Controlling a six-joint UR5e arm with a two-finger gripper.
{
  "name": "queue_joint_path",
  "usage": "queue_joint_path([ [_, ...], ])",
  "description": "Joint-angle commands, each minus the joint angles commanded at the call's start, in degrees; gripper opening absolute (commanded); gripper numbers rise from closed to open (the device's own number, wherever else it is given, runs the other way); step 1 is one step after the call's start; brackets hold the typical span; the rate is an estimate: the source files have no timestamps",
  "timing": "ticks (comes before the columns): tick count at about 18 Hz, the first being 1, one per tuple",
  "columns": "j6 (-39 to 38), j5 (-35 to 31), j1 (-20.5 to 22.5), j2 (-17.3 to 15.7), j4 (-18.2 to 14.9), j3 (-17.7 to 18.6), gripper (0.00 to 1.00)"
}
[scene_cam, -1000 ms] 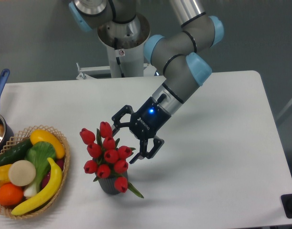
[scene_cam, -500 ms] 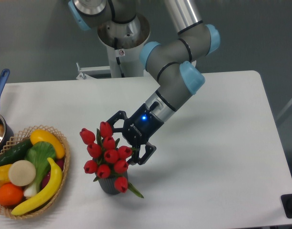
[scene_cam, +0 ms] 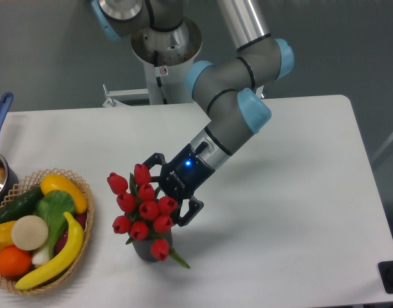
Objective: Pick up the flowers from the vase
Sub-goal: 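Close the gripper on the bundle of tulip stems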
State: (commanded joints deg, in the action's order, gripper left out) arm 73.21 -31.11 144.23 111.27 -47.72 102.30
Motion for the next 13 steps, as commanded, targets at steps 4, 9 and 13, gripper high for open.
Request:
queue_joint_path([
  [4, -0.17, 0.17, 0.0, -0.09, 0.0, -0.09, 0.54],
  [9, -0.44, 0.26, 0.17, -0.35, 0.0, -0.35, 0.46],
  [13, -0.61, 2.63, 0.44, -0.61, 0.0, -0.26, 0.4],
])
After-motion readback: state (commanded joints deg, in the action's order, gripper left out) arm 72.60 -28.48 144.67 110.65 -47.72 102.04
